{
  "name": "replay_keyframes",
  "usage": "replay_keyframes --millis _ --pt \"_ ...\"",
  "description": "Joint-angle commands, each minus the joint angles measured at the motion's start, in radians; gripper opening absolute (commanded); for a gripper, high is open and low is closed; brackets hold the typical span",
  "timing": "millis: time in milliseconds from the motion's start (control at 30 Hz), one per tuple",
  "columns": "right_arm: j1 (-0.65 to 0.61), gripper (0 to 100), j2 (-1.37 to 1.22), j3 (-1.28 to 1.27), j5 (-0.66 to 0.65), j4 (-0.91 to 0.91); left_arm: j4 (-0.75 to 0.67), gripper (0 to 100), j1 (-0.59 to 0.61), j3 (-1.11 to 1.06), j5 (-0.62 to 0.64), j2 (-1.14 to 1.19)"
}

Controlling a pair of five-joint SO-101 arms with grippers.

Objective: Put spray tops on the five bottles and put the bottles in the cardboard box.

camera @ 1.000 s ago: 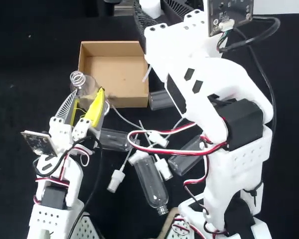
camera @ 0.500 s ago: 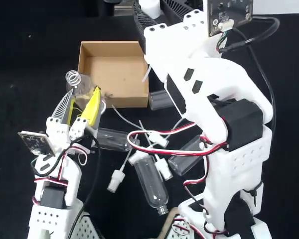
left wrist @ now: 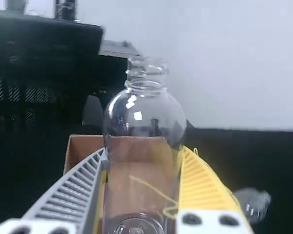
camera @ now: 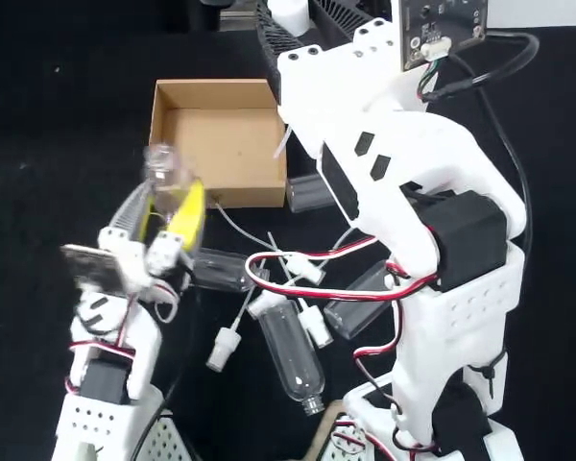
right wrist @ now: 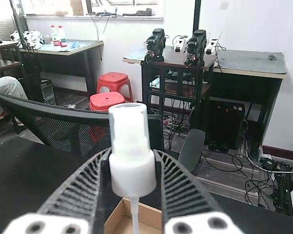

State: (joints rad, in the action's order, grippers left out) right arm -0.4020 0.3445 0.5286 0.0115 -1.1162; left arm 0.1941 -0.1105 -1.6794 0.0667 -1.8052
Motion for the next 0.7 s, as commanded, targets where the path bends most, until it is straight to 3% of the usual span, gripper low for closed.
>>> replay_keyframes --millis 0,100,200,300,467,667 --pt "-0.017 1.1 -0.001 0.058 0.005 0.023 0.063 3 -0.159 -0.019 -0.448 -0.014" --pt "-0.017 1.1 -0.004 0.058 0.005 0.031 0.072 3 -0.265 -0.019 -0.631 -0.014" --pt "-0.049 1.1 -0.004 0.059 0.003 0.054 0.081 3 -0.334 -0.019 -0.657 -0.014" --pt "-0.087 1.1 -0.004 0.056 0.003 0.058 0.068 3 -0.321 -0.019 -0.522 -0.015" --pt "-0.144 1.1 -0.004 0.058 -0.077 0.058 -0.006 3 -0.189 -0.019 -0.224 -0.015" --pt "-0.158 1.1 -0.004 0.056 -0.103 0.044 -0.037 3 -0.174 -0.019 -0.195 -0.015"
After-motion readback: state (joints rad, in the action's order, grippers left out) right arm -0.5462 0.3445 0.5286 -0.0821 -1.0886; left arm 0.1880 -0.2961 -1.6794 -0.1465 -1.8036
